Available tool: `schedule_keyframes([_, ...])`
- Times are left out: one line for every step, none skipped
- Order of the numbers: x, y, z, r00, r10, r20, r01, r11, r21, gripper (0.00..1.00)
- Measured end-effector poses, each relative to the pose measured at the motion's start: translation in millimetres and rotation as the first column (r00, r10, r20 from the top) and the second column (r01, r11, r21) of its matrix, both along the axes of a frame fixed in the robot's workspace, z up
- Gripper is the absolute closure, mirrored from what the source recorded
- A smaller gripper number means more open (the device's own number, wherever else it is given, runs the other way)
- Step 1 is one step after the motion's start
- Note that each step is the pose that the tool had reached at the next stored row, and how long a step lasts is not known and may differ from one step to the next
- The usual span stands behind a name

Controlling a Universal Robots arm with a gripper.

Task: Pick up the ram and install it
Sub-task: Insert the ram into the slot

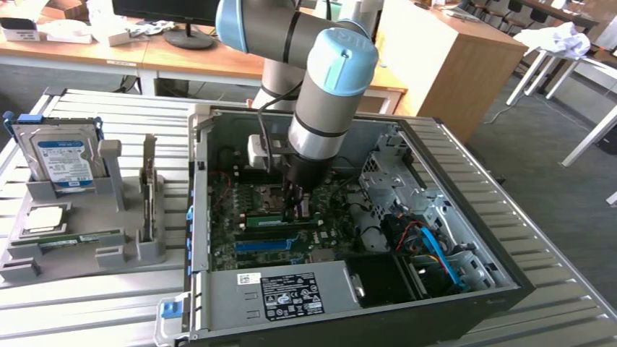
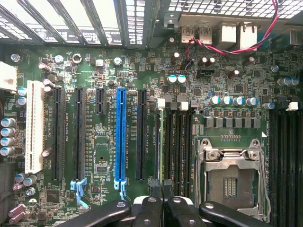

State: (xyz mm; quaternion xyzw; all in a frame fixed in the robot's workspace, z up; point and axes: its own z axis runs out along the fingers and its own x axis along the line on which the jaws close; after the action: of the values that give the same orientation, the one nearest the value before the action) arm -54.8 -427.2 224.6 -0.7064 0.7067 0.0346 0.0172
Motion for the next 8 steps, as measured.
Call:
schedule_keyframes([0.0, 0.0, 0.0, 1.0, 0.0, 0.0, 0.0, 1.0, 0.0, 0.88])
schedule_keyframes([0.0, 0.0, 0.0, 1.0, 0.0, 0.0, 0.0, 1.0, 0.0, 0.88])
schedule_keyframes([0.0, 0.1, 0.0, 1.0, 0.0, -0.0001, 0.0, 1.0, 0.0, 0.88])
schedule_keyframes([0.1, 0.2, 0.1, 1.0, 0.001, -0.0001, -0.001, 1.0, 0.0, 0.88])
schedule_keyframes([0.2, 0.3, 0.3, 1.0, 0.002, -0.0001, -0.002, 1.0, 0.0, 0.88])
schedule_keyframes([0.5, 0.7, 0.4, 1.0, 0.003, 0.0, -0.003, 1.0, 0.0003, 0.88])
schedule_keyframes([0.8, 1.0, 0.5, 1.0, 0.004, 0.0, -0.004, 1.0, 0.0003, 0.88])
schedule_keyframes([0.9, 1.3, 0.7, 1.0, 0.006, 0.0001, -0.006, 1.0, 0.0001, 0.88])
